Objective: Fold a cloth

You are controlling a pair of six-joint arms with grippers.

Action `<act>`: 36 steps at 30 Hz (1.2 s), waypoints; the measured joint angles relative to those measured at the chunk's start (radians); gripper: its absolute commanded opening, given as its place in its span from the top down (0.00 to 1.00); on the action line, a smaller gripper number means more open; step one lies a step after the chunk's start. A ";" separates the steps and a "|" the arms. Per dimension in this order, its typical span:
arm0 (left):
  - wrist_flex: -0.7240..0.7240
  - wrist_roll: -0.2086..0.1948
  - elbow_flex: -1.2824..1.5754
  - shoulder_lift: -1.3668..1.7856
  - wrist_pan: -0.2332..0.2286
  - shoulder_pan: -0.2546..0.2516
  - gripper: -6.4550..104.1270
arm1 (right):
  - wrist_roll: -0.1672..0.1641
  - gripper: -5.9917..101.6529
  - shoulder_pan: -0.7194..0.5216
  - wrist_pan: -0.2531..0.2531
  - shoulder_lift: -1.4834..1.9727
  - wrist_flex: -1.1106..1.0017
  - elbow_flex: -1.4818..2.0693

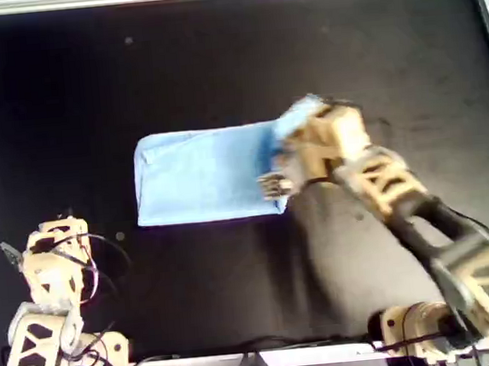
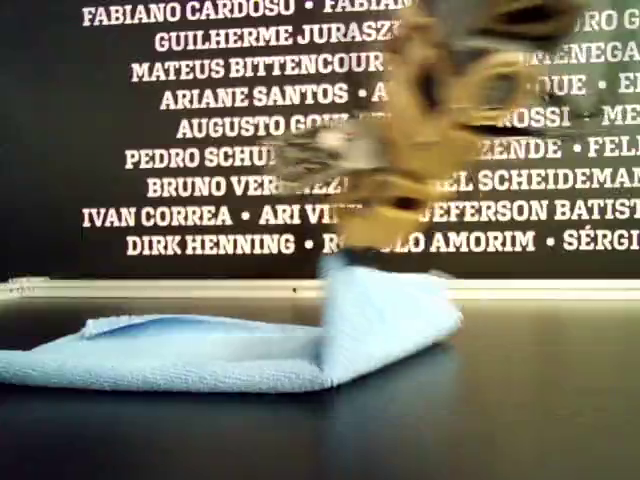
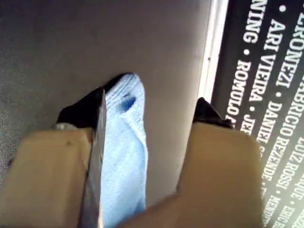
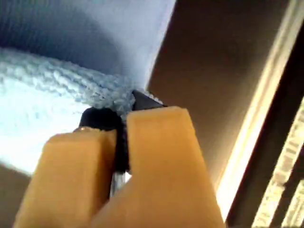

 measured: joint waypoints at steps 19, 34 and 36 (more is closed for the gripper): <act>0.000 0.000 0.000 0.000 0.000 0.000 0.34 | 0.000 0.95 0.370 0.002 -0.551 0.000 -0.773; 0.000 0.000 0.000 0.000 0.000 0.000 0.34 | 0.000 0.46 0.393 -0.002 -0.635 0.000 -0.784; 0.000 0.000 0.000 0.000 0.000 0.000 0.34 | 0.000 0.46 0.393 -0.002 -0.632 0.000 -0.782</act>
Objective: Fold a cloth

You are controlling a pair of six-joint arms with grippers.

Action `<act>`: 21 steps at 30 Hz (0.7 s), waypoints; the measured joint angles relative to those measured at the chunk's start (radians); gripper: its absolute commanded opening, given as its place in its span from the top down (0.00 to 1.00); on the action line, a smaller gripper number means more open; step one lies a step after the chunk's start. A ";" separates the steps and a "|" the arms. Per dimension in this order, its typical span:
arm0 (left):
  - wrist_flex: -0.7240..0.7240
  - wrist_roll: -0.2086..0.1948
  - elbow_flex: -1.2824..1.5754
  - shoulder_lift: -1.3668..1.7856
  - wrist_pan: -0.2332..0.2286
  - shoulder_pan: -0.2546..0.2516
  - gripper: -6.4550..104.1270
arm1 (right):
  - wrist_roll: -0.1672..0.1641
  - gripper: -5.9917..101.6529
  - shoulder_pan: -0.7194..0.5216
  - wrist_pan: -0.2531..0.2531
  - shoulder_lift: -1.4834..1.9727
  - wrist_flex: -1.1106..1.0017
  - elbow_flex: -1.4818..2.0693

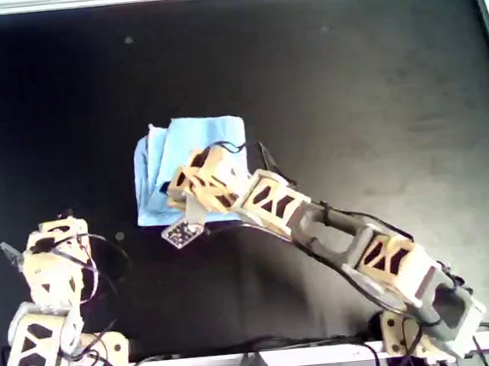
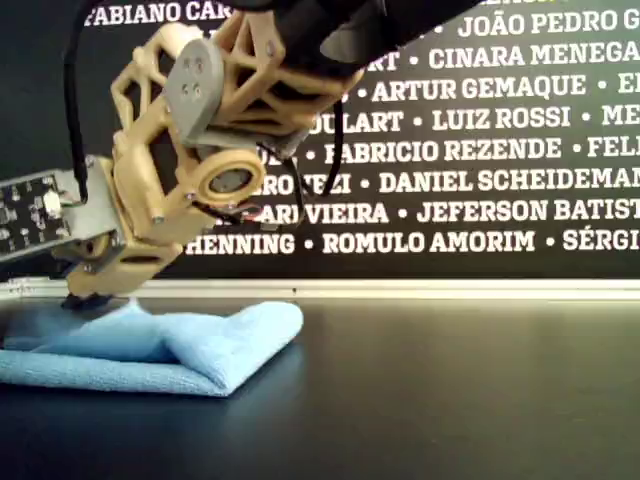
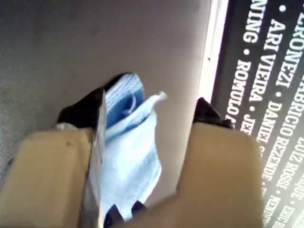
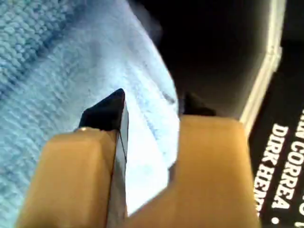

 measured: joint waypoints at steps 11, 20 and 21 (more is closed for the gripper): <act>0.000 -0.002 0.000 0.000 0.000 0.000 0.34 | -0.012 0.69 -0.012 0.000 0.414 0.250 0.305; 0.000 -0.002 0.000 0.000 0.000 0.000 0.34 | -0.012 0.95 -0.229 0.003 1.092 0.339 0.877; 0.000 -0.002 0.000 0.000 0.000 0.000 0.34 | -0.012 0.94 -0.272 0.003 1.175 0.339 0.939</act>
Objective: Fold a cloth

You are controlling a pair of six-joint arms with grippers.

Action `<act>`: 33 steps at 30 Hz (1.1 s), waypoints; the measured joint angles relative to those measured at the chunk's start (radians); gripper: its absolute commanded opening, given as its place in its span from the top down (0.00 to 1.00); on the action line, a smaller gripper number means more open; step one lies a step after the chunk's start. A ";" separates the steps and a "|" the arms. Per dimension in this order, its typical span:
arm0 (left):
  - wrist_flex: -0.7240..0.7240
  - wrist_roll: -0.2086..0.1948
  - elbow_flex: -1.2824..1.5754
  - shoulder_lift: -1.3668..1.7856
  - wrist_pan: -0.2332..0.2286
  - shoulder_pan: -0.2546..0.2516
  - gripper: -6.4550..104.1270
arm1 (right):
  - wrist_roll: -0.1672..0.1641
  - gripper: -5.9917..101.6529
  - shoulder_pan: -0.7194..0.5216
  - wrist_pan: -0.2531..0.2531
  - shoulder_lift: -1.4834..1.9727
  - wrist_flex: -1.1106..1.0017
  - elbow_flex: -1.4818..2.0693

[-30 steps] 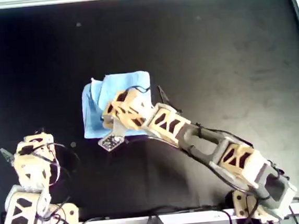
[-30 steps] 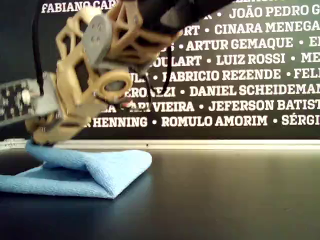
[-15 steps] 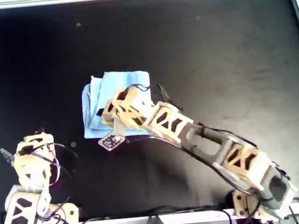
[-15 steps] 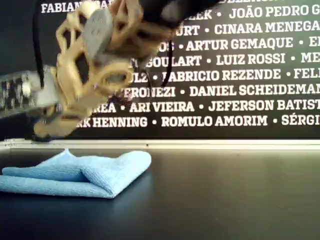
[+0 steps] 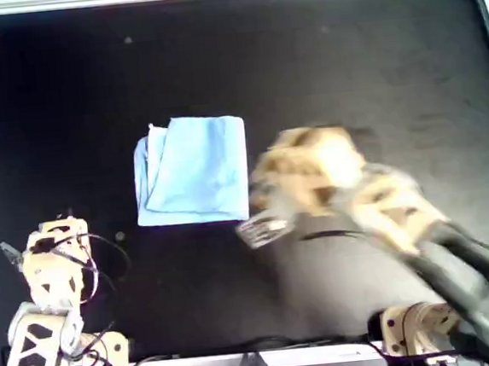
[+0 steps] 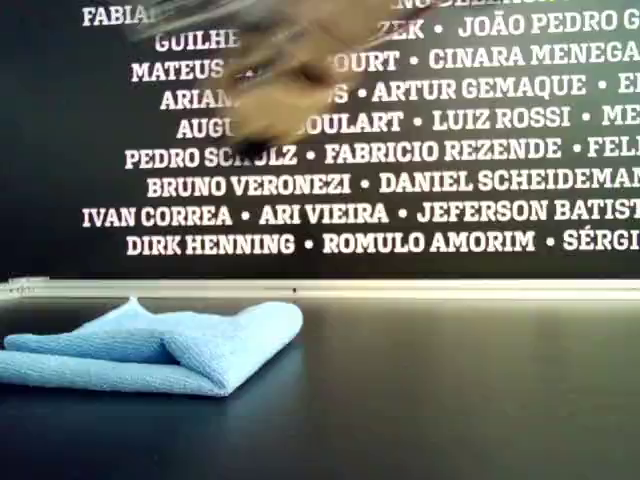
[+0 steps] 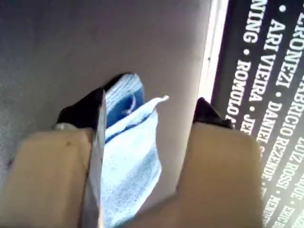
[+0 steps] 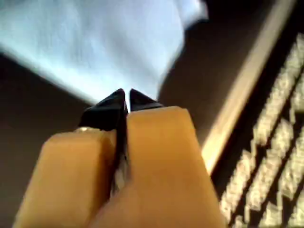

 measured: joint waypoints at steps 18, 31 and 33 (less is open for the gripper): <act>0.000 0.000 0.000 -0.002 0.000 0.000 0.34 | 0.000 0.93 -0.716 0.000 1.029 -0.094 0.913; 0.000 0.002 0.000 -0.002 -0.006 0.000 0.34 | -0.002 0.94 -0.792 0.061 1.204 -0.341 1.236; 0.000 0.002 0.000 -0.002 -0.006 0.000 0.35 | -0.002 0.94 -0.802 0.118 1.204 -0.341 1.236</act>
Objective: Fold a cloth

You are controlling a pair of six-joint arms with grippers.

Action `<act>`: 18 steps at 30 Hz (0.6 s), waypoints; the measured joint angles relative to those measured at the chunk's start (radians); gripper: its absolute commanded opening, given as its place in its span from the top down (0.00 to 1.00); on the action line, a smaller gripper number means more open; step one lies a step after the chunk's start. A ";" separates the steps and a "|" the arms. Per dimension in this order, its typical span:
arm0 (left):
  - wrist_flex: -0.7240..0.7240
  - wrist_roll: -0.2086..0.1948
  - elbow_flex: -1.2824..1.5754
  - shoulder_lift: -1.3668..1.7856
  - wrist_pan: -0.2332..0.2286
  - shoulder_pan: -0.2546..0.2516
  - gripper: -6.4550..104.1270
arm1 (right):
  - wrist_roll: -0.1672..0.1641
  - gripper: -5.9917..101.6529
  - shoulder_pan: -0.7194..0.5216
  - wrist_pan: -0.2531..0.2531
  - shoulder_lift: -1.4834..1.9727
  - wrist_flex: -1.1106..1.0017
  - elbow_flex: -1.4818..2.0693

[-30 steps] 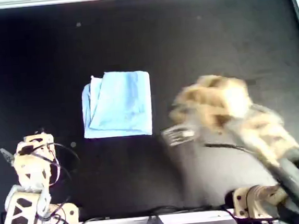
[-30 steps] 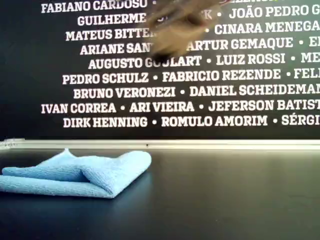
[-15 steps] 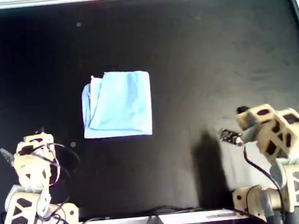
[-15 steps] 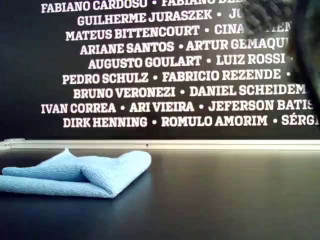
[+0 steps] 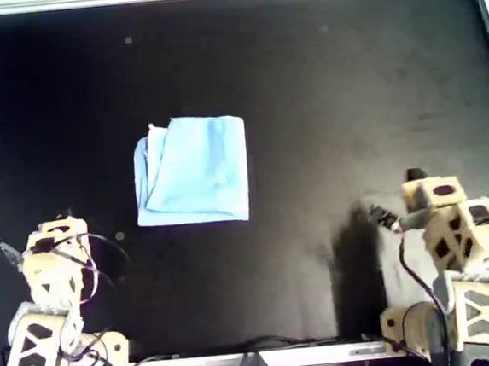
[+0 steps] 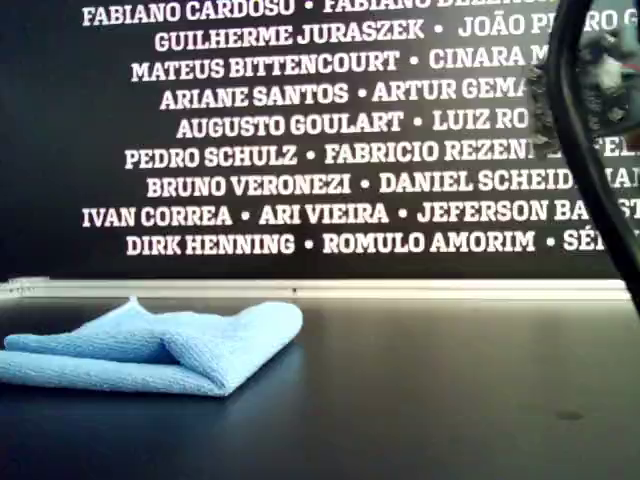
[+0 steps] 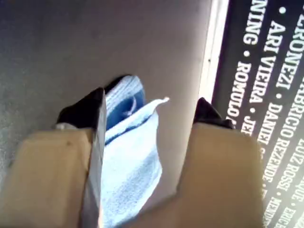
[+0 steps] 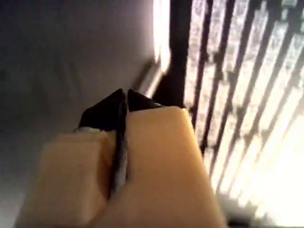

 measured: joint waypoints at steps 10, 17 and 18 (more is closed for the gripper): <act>0.118 -0.002 0.000 0.003 0.000 0.000 0.34 | 0.000 0.94 -0.008 0.055 0.000 0.114 0.002; 0.318 -0.008 0.000 0.006 0.000 0.000 0.35 | 0.000 0.94 -0.008 0.072 0.000 0.262 0.002; 0.328 -0.008 0.000 0.006 0.000 0.000 0.35 | 0.000 0.94 -0.008 0.072 0.000 0.284 0.002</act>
